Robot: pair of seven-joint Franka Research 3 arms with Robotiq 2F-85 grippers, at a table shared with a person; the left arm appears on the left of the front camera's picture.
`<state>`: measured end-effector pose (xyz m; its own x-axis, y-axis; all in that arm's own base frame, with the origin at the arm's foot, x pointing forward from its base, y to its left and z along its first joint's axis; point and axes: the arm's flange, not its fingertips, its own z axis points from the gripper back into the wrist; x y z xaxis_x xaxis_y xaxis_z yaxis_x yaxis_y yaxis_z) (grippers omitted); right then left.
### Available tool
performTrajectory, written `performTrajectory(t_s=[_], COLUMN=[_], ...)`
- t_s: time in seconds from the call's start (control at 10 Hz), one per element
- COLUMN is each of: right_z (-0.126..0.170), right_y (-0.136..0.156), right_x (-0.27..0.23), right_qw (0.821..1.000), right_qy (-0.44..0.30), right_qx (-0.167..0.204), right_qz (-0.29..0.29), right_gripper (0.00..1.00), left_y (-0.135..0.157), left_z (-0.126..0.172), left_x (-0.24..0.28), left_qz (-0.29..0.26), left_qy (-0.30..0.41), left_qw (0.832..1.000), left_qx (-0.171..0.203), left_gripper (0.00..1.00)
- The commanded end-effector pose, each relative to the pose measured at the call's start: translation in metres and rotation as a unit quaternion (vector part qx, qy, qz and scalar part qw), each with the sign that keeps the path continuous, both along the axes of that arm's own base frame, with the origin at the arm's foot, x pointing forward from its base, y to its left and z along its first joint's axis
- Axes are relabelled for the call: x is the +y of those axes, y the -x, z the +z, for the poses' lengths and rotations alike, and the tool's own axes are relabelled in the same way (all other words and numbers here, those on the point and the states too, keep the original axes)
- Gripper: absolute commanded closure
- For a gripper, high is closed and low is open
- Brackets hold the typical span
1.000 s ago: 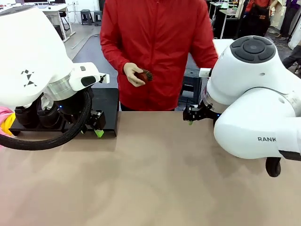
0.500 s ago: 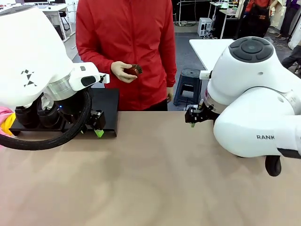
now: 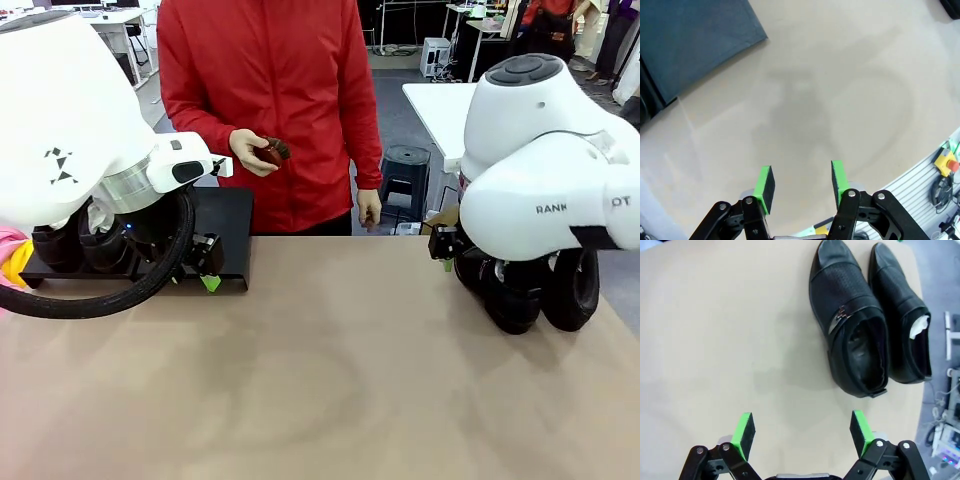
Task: Organize the shoes by placing them on the stand.
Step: Pick up one Shoe and place it in the middle of the table.
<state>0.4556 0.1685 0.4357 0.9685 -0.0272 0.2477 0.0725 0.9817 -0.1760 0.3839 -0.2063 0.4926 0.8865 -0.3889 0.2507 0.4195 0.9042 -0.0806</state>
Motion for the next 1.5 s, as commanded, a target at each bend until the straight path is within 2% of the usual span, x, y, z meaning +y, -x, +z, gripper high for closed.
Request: performTrajectory(t_s=[0.0,0.3,0.8,1.2,1.3,1.4], right_z=[-0.001,-0.027,-0.073,-0.106,-0.113,-0.116], right_y=[-0.020,-0.051,-0.075,-0.085,-0.086,-0.087], right_x=[-0.001,-0.018,-0.052,-0.061,-0.064,-0.067], right_qw=[0.999,0.997,0.997,0.993,0.992,0.992], right_qy=[0.033,0.059,0.009,-0.033,-0.037,-0.038], right_qx=[0.018,0.009,0.062,0.101,0.101,0.103], right_qz=[0.034,0.050,0.048,0.056,0.060,0.056], right_gripper=[0.00,0.00,0.00,0.00,0.11,0.30], left_y=[0.001,0.001,0.001,0.001,0.001,0.001], left_z=[0.002,0.002,0.002,0.002,0.002,0.002], left_x=[0.002,0.002,0.002,0.002,0.002,0.002], left_qz=[0.004,0.004,0.004,0.004,0.004,0.004], left_qy=[0.000,0.000,0.000,0.000,0.000,0.000], left_qw=[1.000,1.000,1.000,1.000,1.000,1.000], left_qx=[0.003,0.003,0.003,0.003,0.003,0.003], left_gripper=[0.39,0.39,0.39,0.39,0.39,0.39])
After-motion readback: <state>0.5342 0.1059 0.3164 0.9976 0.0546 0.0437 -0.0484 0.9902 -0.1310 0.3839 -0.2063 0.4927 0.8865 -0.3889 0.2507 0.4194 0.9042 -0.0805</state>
